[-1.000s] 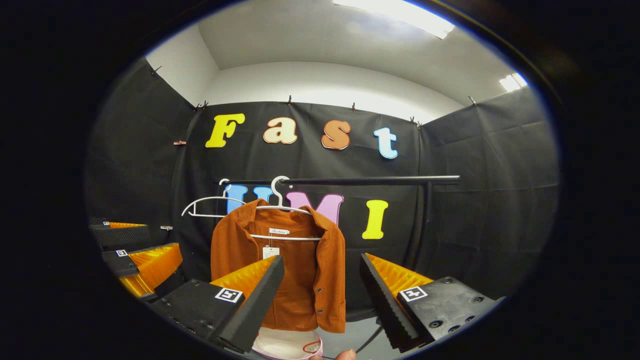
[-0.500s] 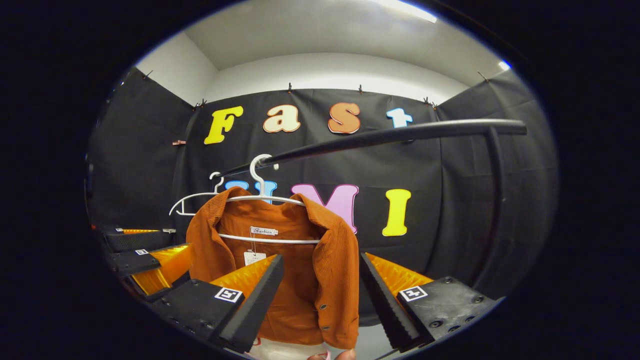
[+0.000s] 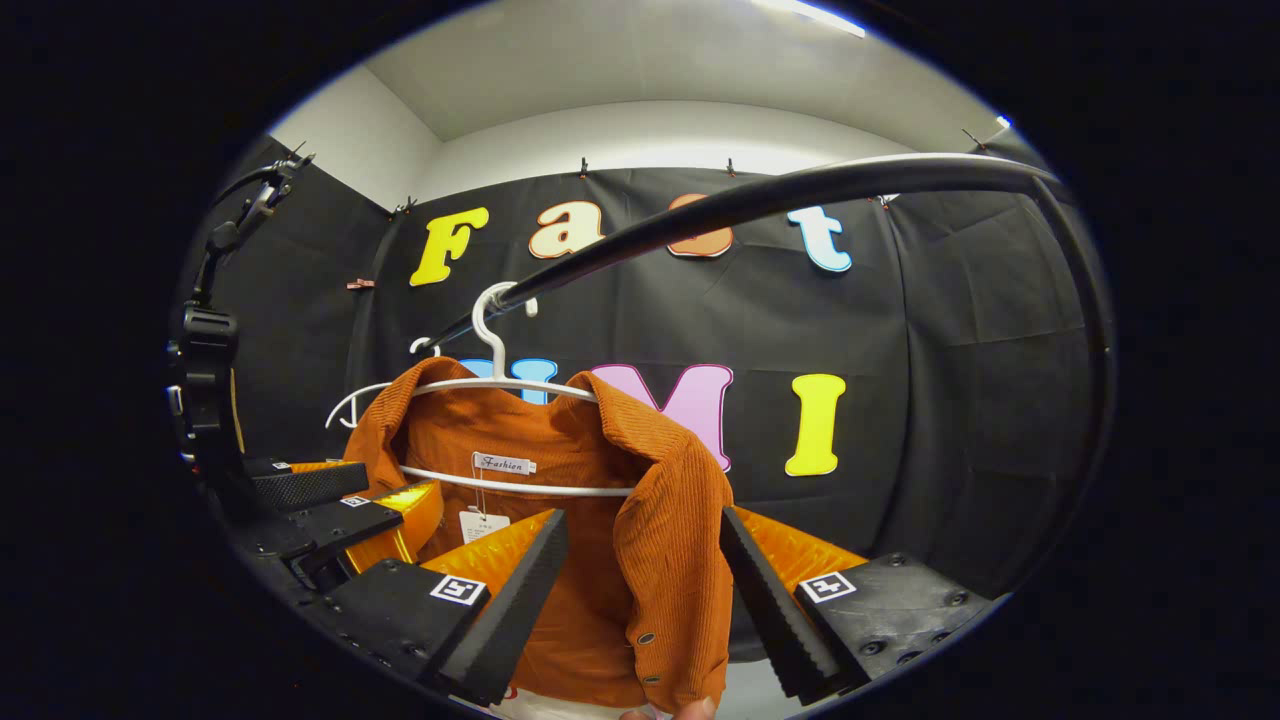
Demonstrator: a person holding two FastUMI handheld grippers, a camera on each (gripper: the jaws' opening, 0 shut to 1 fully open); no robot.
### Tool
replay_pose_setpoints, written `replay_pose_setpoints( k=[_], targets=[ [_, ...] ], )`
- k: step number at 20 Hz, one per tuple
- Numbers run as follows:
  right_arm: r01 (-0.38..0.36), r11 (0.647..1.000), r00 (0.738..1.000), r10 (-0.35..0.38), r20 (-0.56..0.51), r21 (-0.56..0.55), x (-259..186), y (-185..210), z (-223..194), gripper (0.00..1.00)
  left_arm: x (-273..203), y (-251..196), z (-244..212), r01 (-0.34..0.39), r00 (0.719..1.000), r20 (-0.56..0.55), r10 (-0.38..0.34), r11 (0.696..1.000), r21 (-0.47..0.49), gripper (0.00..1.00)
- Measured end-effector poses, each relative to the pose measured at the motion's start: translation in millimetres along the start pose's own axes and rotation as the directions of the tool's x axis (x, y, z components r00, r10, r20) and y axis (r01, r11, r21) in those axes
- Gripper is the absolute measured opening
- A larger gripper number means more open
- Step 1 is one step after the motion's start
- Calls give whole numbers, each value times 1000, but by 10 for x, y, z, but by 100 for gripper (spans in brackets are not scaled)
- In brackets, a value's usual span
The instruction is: Grasp the clothes on the hanger with both hands and then place them into the laundry hamper below.
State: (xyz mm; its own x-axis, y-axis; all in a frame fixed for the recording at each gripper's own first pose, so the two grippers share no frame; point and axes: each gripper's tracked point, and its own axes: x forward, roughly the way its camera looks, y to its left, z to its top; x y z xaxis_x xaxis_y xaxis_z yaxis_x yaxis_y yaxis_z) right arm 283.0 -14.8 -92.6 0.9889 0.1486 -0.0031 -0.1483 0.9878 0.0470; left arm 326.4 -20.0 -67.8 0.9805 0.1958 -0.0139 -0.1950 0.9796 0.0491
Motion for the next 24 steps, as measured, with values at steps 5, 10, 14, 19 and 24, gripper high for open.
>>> replay_pose_setpoints(
  k=[5,10,14,19,24],
  targets=[
    [57,998,998,-57,-2,-12,329,22,-152,98,239,169,-134,-9,999,-48,8,1000,-19,69],
    [95,995,995,-95,-21,-14,581,0,-354,87,242,309,-141,-40,999,-33,42,998,47,16],
    [68,996,990,-60,-124,55,719,49,-605,43,257,377,-169,-23,999,-43,25,998,65,8],
    [83,937,958,19,-287,340,727,89,-921,8,298,444,-191,4,998,-62,-1,999,33,9],
    [57,940,964,36,-263,337,688,55,-745,5,319,418,-241,53,994,-95,-54,999,-9,9]
  ],
)
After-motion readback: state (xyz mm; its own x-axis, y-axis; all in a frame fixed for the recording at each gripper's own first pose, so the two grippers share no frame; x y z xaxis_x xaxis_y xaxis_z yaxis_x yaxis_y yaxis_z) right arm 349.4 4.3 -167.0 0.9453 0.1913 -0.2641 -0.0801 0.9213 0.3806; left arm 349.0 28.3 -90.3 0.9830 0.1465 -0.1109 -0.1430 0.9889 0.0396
